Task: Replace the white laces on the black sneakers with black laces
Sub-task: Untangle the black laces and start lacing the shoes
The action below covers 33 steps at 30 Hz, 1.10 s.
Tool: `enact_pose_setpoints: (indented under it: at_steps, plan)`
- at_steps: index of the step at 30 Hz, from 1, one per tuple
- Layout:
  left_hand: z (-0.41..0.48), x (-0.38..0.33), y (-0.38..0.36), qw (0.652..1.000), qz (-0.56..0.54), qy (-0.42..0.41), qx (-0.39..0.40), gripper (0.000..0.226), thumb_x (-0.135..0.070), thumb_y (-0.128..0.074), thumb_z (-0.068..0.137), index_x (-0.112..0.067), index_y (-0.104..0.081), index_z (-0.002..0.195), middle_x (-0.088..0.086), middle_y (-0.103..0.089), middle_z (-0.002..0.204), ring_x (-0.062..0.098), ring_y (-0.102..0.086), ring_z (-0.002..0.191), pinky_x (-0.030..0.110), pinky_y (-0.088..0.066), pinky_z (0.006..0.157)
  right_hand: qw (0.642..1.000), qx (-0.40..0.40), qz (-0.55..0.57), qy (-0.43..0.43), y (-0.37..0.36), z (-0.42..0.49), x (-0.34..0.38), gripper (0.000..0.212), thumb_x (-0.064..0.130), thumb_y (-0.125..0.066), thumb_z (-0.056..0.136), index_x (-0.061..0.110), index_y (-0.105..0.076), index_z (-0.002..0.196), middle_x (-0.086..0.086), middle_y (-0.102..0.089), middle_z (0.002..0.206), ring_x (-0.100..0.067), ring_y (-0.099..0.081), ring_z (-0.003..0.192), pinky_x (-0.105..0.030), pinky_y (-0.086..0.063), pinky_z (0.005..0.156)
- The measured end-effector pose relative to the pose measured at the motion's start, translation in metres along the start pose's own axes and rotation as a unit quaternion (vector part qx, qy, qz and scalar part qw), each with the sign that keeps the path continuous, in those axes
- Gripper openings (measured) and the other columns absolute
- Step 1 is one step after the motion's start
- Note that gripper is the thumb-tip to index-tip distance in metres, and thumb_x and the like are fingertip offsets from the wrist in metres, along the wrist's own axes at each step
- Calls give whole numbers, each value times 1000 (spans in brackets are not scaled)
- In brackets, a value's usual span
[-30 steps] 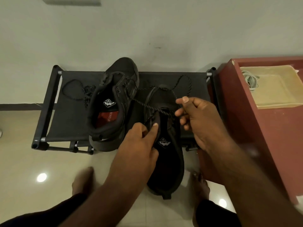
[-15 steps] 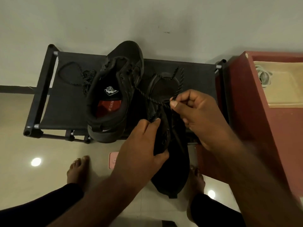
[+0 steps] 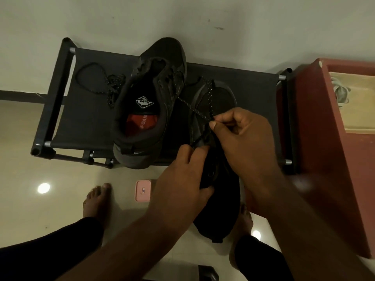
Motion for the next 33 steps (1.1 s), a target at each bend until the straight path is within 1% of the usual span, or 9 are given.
enact_pose_setpoints:
  at_steps: [3,6,8,13,17,19,23,29,33]
  plan:
    - [2,-2,1,1000,3,-5,10,61,-29,-68,85,-23,-41,139,-5,-40,121,11,-54,96,28,-53,81,1000,-3,-8,16,-2,-1,3,29,13,-71,91,37,-62,77,20,-66,75,6,-65,78,-7,-49,69]
    - [3,-4,5,998,41,-27,42,59,-37,-64,86,-26,-40,139,-7,-39,119,6,-49,88,15,-41,69,1000,1,-7,19,-2,-4,4,29,12,-70,91,36,-62,77,19,-65,74,6,-65,77,-7,-49,68]
    - [4,-5,10,994,80,-53,52,62,-44,-57,89,-27,-38,145,-7,-45,116,5,-47,82,16,-36,63,1000,5,-9,21,-2,-7,2,29,10,-70,91,35,-63,76,19,-65,74,6,-65,76,-6,-48,67]
    - [1,-12,11,974,191,-86,82,75,-55,-41,96,-27,-9,157,-5,-51,124,12,-57,98,24,-47,77,1000,7,2,22,-5,-10,1,26,9,-70,91,30,-65,77,20,-66,76,6,-66,76,-7,-49,66]
    - [4,-14,9,967,218,-80,100,77,-54,-40,98,-24,-1,157,-3,-48,132,14,-56,105,24,-45,80,1000,5,9,16,-5,-7,-2,16,8,-70,91,20,-69,81,17,-67,77,4,-67,70,-7,-49,62]
    - [3,-16,8,963,233,-78,109,78,-53,-40,99,-22,2,157,-2,-46,135,15,-56,108,24,-43,79,1000,6,-8,18,-6,-5,-3,16,9,-71,90,22,-69,81,18,-66,78,5,-67,74,-7,-50,64]
    - [4,-18,7,959,242,-82,124,80,-54,-40,99,-20,3,157,-1,-44,138,17,-58,106,26,-45,78,999,-8,-27,24,-6,-5,-4,25,11,-71,90,31,-64,77,22,-64,77,6,-66,79,-7,-50,70]
    - [6,-14,6,963,217,-82,136,83,-52,-45,98,-18,3,157,1,-44,139,18,-55,112,27,-45,85,998,53,-40,-13,-2,1,-5,17,14,-75,87,26,-67,80,11,-69,75,0,-68,72,-10,-51,63]
    - [7,-9,7,977,161,-49,135,79,-50,-54,95,-17,-14,155,0,-48,135,15,-52,116,22,-40,89,994,99,-45,-28,-1,2,-4,12,14,-75,88,22,-70,80,8,-70,72,-1,-67,66,-11,-49,59]
Point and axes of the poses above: each hand's wrist, its own z-axis towards the middle knuckle, its own y-axis out of the back of the hand, x = y × z, the point moved 5 cm from there along z, towards the middle knuckle
